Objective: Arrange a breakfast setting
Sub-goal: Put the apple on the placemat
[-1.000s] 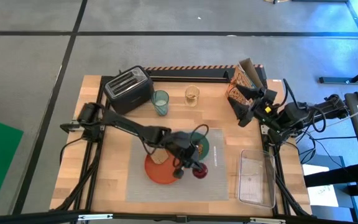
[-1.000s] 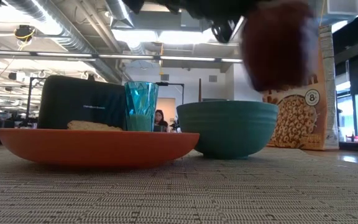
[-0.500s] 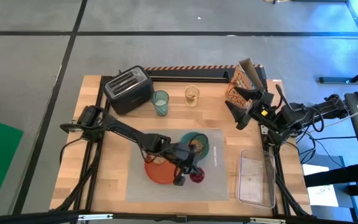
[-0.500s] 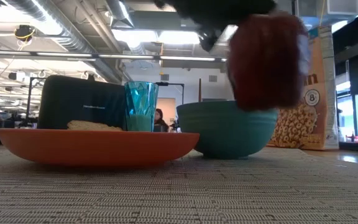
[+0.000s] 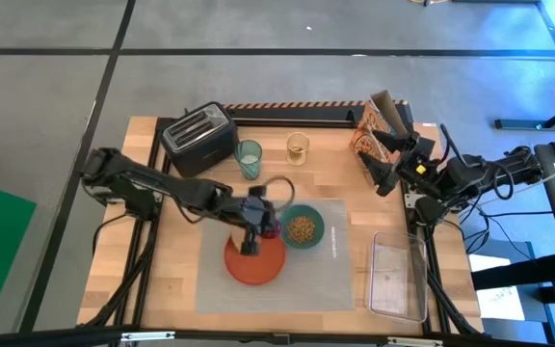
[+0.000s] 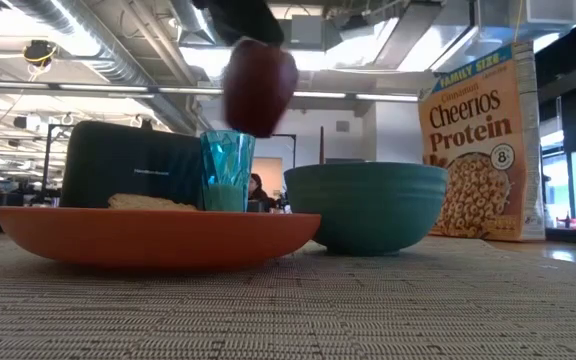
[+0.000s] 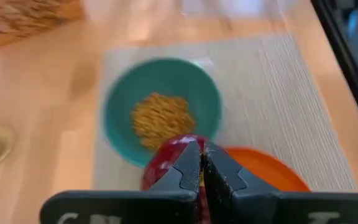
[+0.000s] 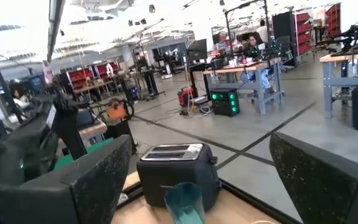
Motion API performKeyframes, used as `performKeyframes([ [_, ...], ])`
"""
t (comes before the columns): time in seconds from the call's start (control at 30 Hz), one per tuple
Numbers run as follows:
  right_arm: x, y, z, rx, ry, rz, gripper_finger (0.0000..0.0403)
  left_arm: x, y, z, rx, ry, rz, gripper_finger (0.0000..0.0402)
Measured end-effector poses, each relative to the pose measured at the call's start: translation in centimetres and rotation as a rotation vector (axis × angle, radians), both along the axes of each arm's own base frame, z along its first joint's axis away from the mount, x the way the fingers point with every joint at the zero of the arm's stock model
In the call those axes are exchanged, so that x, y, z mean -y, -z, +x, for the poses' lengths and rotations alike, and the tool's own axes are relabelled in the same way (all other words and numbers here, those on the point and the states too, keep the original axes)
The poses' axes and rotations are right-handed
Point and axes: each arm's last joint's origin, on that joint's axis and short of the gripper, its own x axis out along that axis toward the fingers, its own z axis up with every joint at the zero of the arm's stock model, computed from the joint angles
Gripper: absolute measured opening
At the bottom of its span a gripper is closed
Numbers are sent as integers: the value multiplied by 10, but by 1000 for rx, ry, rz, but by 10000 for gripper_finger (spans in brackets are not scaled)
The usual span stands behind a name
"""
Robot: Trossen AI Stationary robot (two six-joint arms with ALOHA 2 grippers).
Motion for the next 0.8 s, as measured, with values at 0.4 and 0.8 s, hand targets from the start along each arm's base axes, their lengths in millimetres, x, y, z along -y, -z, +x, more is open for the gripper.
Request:
performKeyframes([
  [0.4,4,7,-11,1,-22,120,369,13,12,21,289,141,-159,0],
  [0.8,-3,17,9,58,-23,303,369,24,57,74,360,290,-254,0],
])
